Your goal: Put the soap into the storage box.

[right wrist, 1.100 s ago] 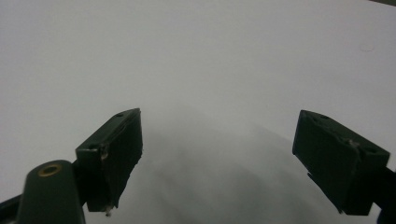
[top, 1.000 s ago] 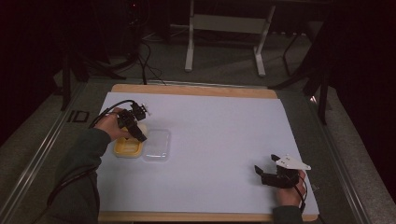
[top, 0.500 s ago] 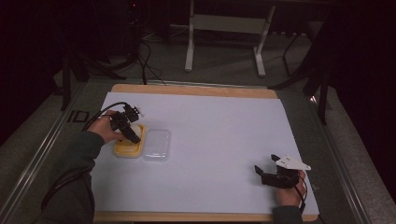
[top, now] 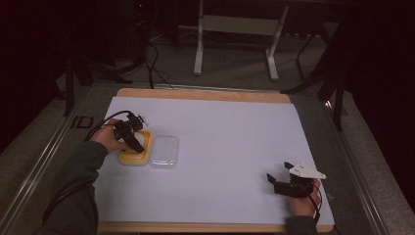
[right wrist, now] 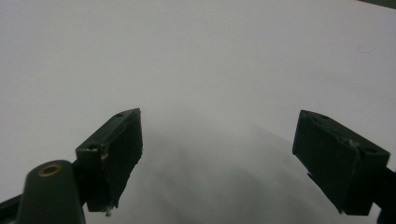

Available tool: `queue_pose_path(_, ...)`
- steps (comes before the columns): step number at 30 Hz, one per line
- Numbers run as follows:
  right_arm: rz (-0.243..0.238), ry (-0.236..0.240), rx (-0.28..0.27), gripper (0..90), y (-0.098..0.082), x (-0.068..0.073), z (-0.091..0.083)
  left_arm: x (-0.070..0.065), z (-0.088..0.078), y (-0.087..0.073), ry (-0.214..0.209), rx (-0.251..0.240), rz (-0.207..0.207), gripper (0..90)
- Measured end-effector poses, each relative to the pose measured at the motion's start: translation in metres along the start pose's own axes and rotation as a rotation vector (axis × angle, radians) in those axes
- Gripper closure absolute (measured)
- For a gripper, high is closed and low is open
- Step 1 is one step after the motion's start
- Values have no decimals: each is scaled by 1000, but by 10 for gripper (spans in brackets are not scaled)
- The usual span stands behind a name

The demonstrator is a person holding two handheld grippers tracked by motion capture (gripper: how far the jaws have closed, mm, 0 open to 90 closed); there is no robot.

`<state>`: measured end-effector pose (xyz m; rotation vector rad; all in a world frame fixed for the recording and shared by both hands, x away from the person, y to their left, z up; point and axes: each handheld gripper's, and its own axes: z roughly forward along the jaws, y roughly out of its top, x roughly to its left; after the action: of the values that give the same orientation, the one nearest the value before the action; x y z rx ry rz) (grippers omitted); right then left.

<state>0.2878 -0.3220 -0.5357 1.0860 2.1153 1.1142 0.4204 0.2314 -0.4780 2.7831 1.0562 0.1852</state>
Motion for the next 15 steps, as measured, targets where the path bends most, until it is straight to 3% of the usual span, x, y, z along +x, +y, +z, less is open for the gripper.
queue_pose_path(15, -3, 1, -1, 159, 0, 0, 0, -3, 14, -1, 11, 15, 9, 239)
